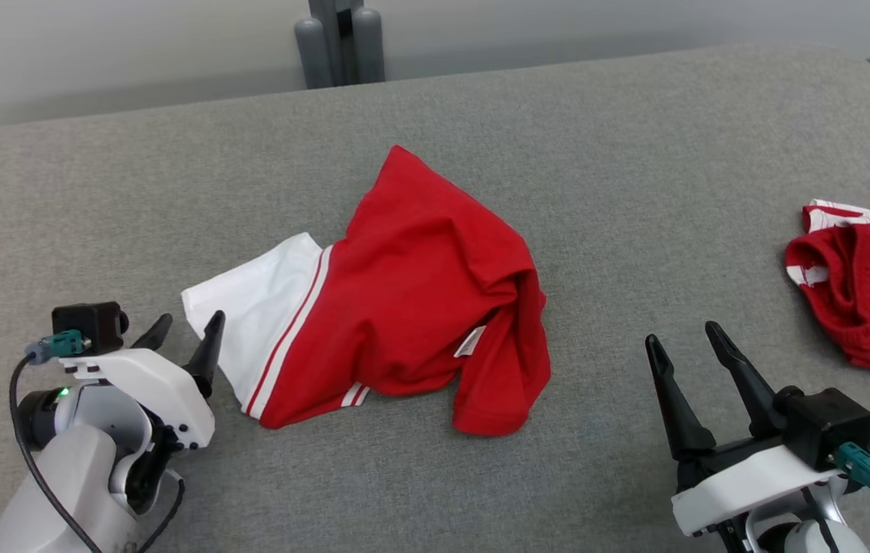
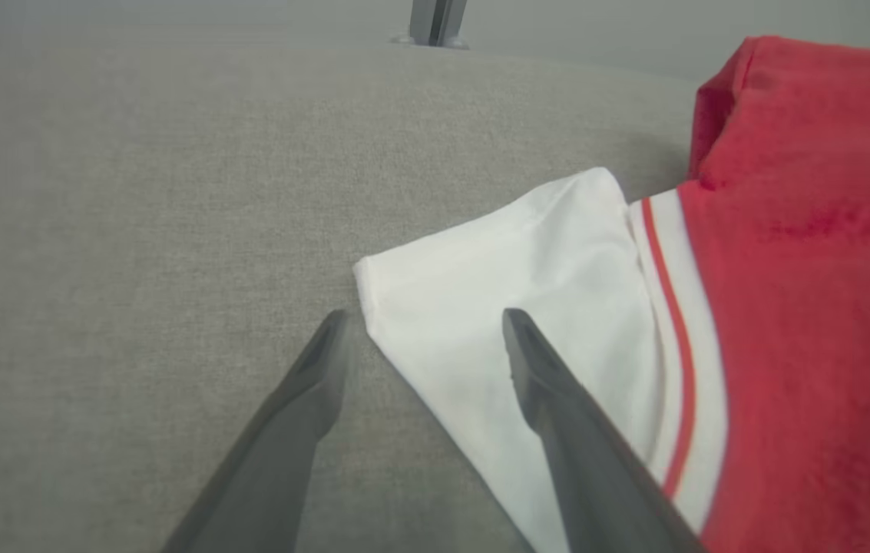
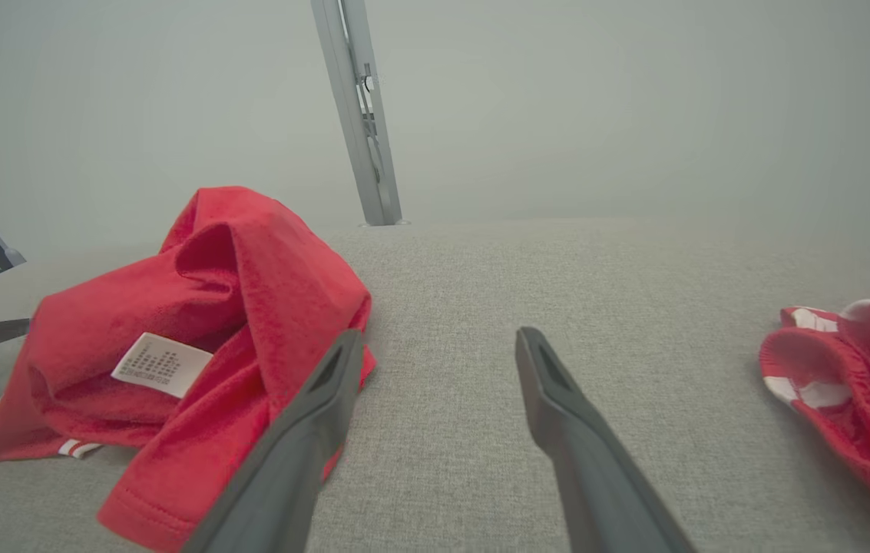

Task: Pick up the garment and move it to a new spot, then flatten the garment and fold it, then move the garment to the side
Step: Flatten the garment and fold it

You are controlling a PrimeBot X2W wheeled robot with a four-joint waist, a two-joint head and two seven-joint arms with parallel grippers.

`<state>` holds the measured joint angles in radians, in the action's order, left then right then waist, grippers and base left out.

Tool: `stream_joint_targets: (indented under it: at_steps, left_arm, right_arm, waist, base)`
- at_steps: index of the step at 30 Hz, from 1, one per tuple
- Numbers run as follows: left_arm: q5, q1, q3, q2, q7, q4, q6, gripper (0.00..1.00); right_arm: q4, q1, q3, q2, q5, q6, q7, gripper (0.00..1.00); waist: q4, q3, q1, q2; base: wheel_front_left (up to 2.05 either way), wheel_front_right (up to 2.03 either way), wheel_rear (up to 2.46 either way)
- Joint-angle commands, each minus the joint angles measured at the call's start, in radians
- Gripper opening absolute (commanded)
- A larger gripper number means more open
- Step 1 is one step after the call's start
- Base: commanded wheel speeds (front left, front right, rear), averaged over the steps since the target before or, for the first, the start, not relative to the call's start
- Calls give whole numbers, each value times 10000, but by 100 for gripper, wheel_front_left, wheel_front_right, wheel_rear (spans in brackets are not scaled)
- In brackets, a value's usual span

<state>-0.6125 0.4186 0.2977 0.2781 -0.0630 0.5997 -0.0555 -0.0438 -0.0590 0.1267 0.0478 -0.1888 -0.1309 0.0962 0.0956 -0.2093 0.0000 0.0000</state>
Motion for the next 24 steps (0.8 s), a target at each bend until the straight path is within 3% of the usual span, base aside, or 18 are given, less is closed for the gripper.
stream_joint_targets:
  at_steps: [1,5,6,7,12,24]
  left_arm:
    - [-107,342,-84,51,9,371,-106,100]
    - [-249,948,-113,73,88,1465,-328,100]
    - [-302,1168,-94,51,195,1849,-408,93]
    - [-363,1249,-100,8,254,2020,-441,0]
    - [-204,1585,153,-5,522,2401,-576,0]
    - [542,2718,145,570,2842,1656,-462,0]
  right_arm:
    - [-46,-161,-14,52,-73,4,126,100]
    - [-190,-302,0,50,-139,4,286,100]
    - [-235,-362,-21,50,-137,4,319,100]
    - [-263,-391,-44,52,-129,4,356,100]
    - [-350,-457,-131,52,-142,4,405,100]
    - [-489,-531,-287,50,-203,4,501,100]
  waist:
    - [321,-365,0,0]
    - [470,-563,0,0]
    - [504,-604,0,0]
    - [507,-614,0,0]
    - [459,-605,0,0]
    - [235,-385,0,0]
  base:
    - [0,0,0]
    - [0,0,0]
    - [0,0,0]
    - [0,0,0]
    - [0,0,0]
    - [0,0,0]
